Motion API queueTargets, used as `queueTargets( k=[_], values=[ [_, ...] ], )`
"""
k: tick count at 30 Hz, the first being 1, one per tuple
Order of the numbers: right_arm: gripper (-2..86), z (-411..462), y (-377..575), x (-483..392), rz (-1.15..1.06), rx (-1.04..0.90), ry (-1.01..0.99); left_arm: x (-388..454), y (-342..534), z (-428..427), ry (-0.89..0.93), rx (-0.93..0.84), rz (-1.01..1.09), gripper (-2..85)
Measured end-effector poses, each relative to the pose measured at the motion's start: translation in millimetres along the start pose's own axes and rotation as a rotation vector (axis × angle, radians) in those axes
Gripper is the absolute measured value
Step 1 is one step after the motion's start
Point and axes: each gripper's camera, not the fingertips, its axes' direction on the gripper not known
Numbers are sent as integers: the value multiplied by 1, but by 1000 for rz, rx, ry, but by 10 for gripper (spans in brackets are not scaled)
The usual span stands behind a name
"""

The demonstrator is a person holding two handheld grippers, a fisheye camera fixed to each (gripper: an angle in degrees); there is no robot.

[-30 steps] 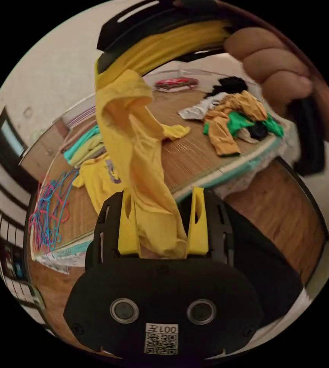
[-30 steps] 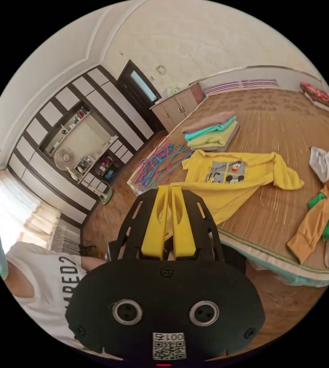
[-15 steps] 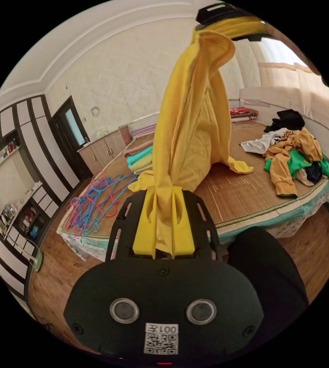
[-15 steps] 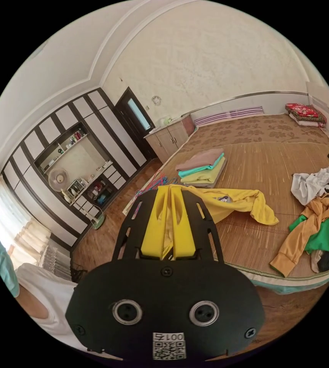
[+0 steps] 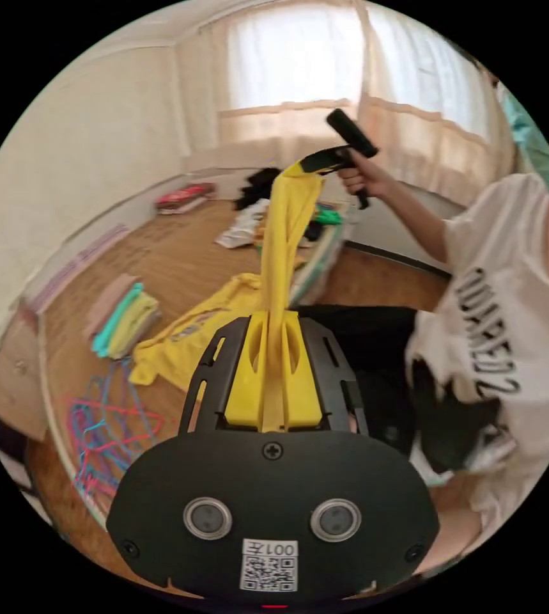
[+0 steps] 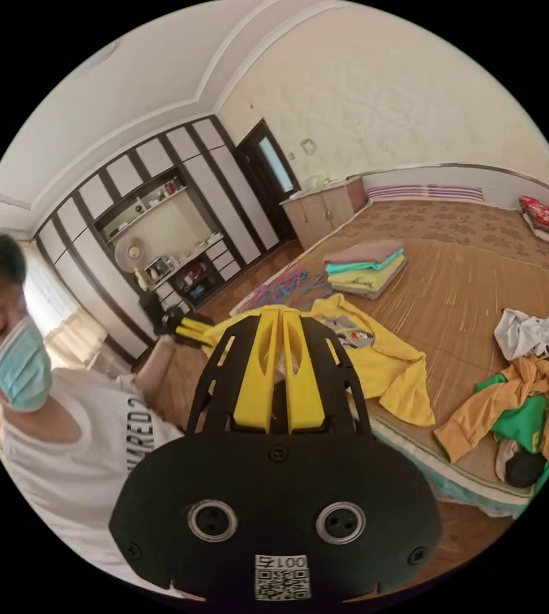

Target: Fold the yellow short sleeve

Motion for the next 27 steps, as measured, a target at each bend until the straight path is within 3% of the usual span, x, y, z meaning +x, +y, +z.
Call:
queueTargets(
  k=[2, 4, 8, 13, 17, 27],
  values=[
    [5, 12, 34, -3, 3, -117, -1, 3, 13, 8, 226, -55, 46, 14],
    [5, 26, 64, 0, 40, -230, 28, 12, 26, 25, 273, -126, 59, 4],
    [5, 52, 143, 22, 219, -436, 122, 40, 67, 47, 192, -169, -66, -6],
    [5, 58, 198, 36, 402, -416, 17, 69, 111, 71, -76, -392, -268, 12],
    [5, 57, 201, 46, 439, -411, 28, 114, 97, 61, -130, -403, -205, 59],
    [7, 82, 177, 37, 328, -468, 146, 149, 47, 68, -82, -390, -97, 71]
  ],
)
